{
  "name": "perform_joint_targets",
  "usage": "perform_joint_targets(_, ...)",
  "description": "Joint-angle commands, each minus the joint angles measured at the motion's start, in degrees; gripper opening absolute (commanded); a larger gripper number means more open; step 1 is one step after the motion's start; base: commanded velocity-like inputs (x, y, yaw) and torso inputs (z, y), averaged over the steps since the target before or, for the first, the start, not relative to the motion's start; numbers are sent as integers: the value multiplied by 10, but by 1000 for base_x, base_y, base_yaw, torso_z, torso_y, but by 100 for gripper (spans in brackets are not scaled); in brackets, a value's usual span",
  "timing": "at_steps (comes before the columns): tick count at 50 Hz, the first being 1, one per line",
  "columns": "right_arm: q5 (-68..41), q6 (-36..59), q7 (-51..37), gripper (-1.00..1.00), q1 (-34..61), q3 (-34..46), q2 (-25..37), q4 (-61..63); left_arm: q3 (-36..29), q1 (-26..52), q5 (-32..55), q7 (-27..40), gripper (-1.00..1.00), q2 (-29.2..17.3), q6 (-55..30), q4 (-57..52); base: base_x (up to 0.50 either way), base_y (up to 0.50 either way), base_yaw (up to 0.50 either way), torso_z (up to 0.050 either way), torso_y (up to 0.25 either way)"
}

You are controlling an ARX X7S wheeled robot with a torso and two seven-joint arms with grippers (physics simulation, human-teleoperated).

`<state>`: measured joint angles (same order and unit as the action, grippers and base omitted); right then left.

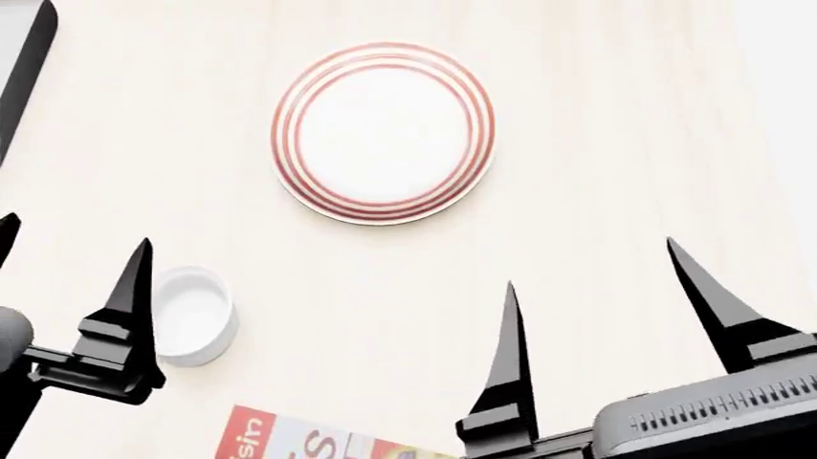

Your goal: Pick the akita bowl on the cookies box and place it on the plate.

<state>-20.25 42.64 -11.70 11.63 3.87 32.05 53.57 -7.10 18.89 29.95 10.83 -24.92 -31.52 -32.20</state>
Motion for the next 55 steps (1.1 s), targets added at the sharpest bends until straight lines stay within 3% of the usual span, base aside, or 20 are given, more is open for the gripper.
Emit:
perform_joint_targets(1, -74, 116, 48, 100, 67, -20, 7, 24, -13, 40, 2, -43, 100, -1, -24, 22, 0, 0, 0, 0, 0)
perform_joint_targets(5, -97, 159, 51, 100, 103, -8, 16, 32, -13, 48, 10, -50, 100, -3, -26, 24, 0, 0, 0, 0, 0)
perform_joint_targets(12, -228, 304, 94, 100, 226, -19, 31, 41, -17, 61, 5, -49, 100, -3, -27, 30, 0, 0, 0, 0, 0)
perform_joint_targets(16, -238, 310, 114, 100, 248, 18, 54, 38, -19, 69, 4, -49, 100, -1, -28, 42, 0, 0, 0, 0, 0)
perform_joint_targets(23, -353, 433, 110, 100, 347, 6, 42, 57, -25, 84, 3, -49, 100, -3, -38, 45, 0, 0, 0, 0, 0)
perform_joint_targets(25, -423, 472, 77, 100, 392, 11, 45, 54, -28, 82, 2, -48, 100, -5, -38, 40, 0, 0, 0, 0, 0)
perform_joint_targets(31, -661, 467, -110, 100, 499, 100, 84, -17, -32, 78, -3, -52, 100, -6, -29, 43, 0, 0, 0, 0, 0)
perform_joint_targets(37, -752, 462, -182, 100, 559, 200, 97, -41, -35, 78, -5, -57, 100, -10, -23, 38, 0, 0, 0, 0, 0)
perform_joint_targets(55, -941, 406, -330, 100, 700, 371, 87, -87, -43, 71, -11, -55, 100, -14, -16, 33, 0, 0, 0, 0, 0)
